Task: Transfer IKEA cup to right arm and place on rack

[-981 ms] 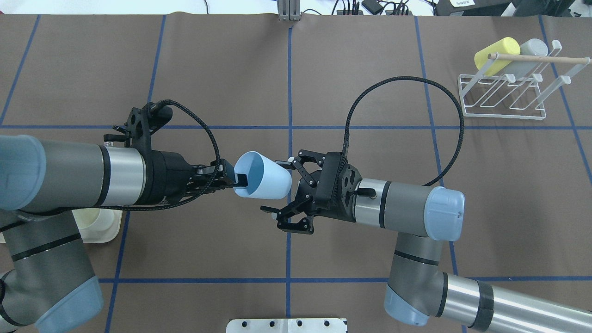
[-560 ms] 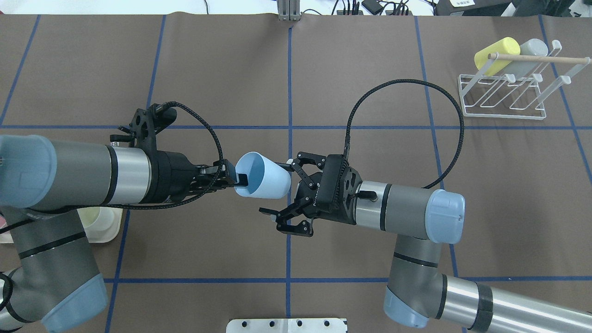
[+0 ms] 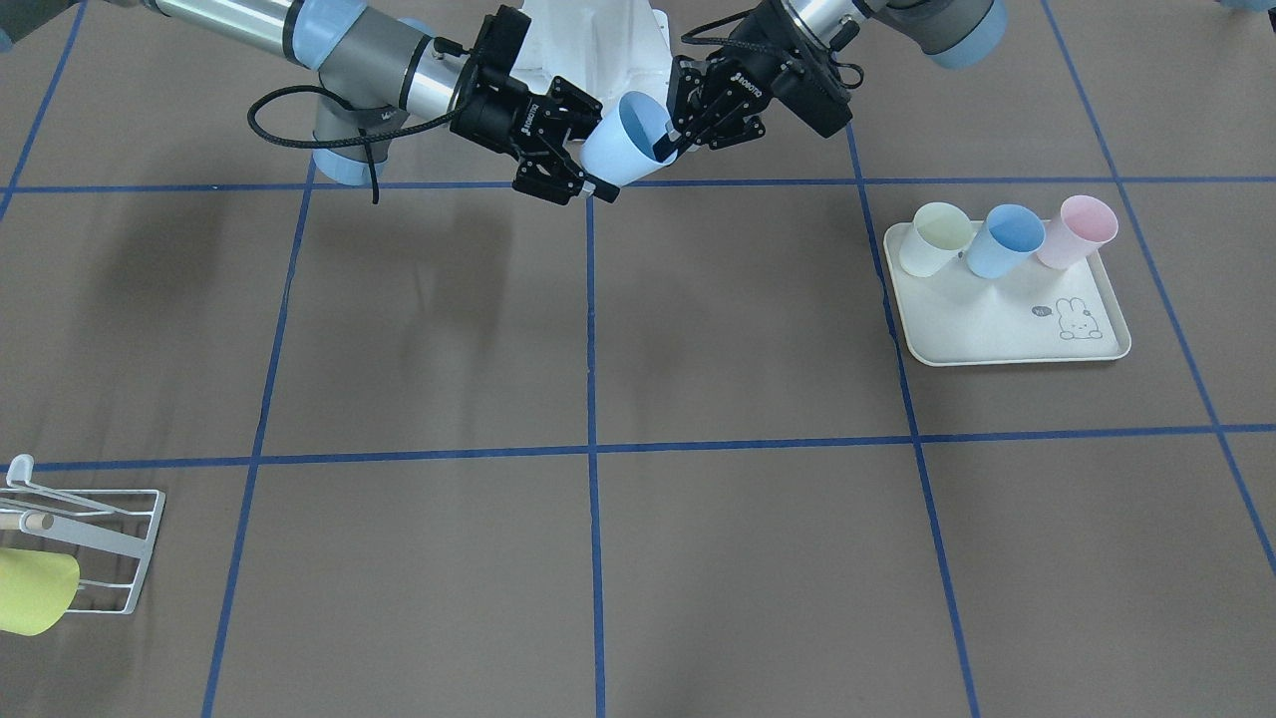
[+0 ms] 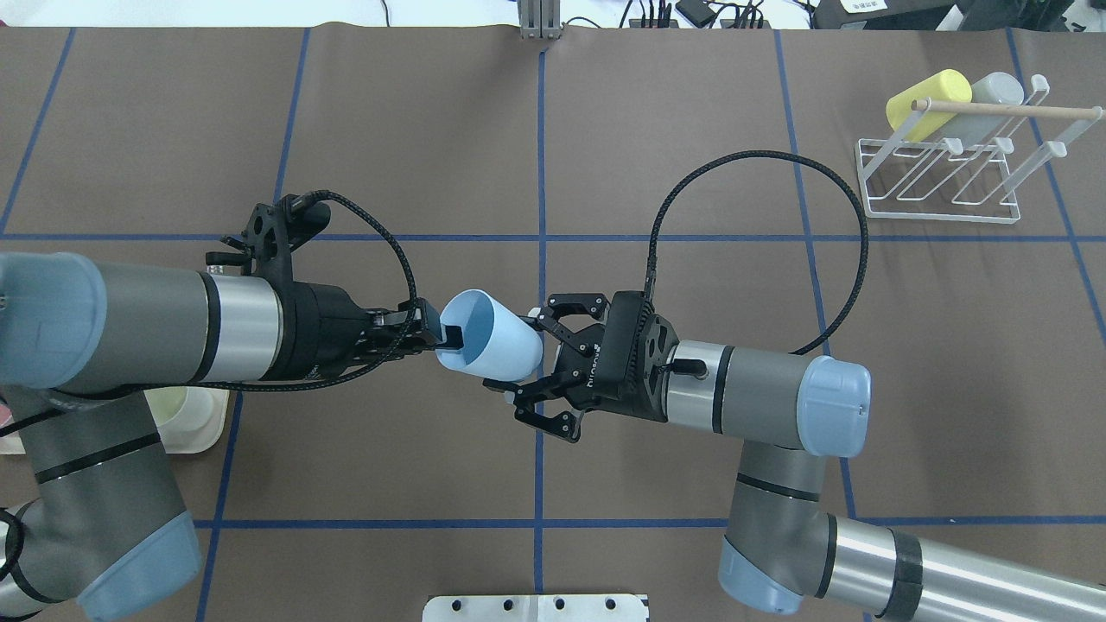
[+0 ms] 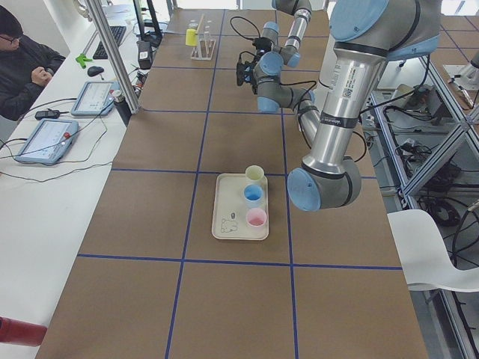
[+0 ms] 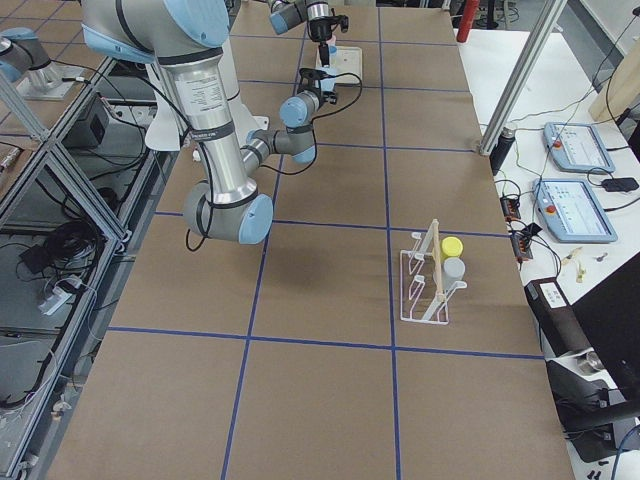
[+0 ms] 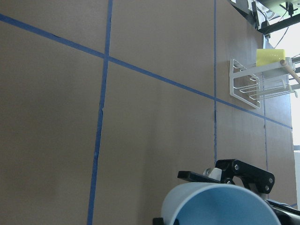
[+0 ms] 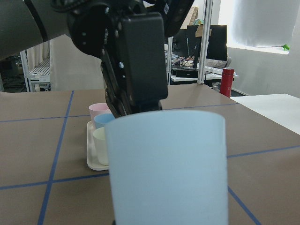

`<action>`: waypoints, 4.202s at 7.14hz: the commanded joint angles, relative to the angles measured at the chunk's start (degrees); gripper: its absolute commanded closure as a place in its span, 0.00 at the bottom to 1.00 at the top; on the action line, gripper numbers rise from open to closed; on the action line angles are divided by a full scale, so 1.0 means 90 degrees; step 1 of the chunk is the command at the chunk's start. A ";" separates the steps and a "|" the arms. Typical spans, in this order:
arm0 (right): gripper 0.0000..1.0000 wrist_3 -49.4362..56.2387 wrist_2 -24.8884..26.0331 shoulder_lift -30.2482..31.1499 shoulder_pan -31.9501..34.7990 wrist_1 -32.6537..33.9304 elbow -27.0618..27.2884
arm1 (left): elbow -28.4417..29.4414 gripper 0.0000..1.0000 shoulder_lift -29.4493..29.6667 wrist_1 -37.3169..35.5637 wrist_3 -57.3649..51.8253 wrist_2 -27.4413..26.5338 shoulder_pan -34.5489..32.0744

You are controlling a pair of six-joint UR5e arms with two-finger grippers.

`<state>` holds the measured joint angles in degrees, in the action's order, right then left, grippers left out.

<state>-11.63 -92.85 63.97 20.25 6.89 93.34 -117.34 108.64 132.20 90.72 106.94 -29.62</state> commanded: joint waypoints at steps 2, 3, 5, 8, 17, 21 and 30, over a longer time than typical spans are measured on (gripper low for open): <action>0.78 0.0004 0.0120 0.0031 0.0005 -0.0131 0.0000 | -0.0029 0.00 -0.0010 -0.0021 -0.0227 0.0012 0.0000; 0.78 0.0013 0.0131 0.0050 0.0005 -0.0131 -0.0009 | -0.0068 0.00 -0.0020 -0.0041 -0.0236 0.0012 -0.0039; 0.78 0.0004 0.0228 0.0206 0.0044 -0.0054 0.0010 | -0.0068 0.00 -0.0320 -0.0099 -0.0751 -0.0017 -0.0165; 1.00 0.0275 0.0629 0.0578 0.0511 0.1015 0.0107 | -0.0573 0.00 -0.1558 -0.0856 -0.2202 -0.0017 -0.0847; 1.00 0.5034 0.0668 0.2022 0.3088 0.7240 0.2920 | -0.0371 0.00 -0.3233 -0.1164 -0.7180 0.0393 -0.3164; 1.00 0.8531 0.0678 0.2375 0.4572 0.7329 0.2483 | -0.0371 0.00 -0.3203 -0.1164 -0.7141 0.0403 -0.3164; 1.00 1.1712 0.1361 0.0998 0.5748 0.6144 -0.0639 | -0.0390 0.00 -0.3213 -0.1135 -0.6643 0.0413 -0.3154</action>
<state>92.22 -82.18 73.25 71.93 67.21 92.82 -120.92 79.72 121.96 30.86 110.65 -58.04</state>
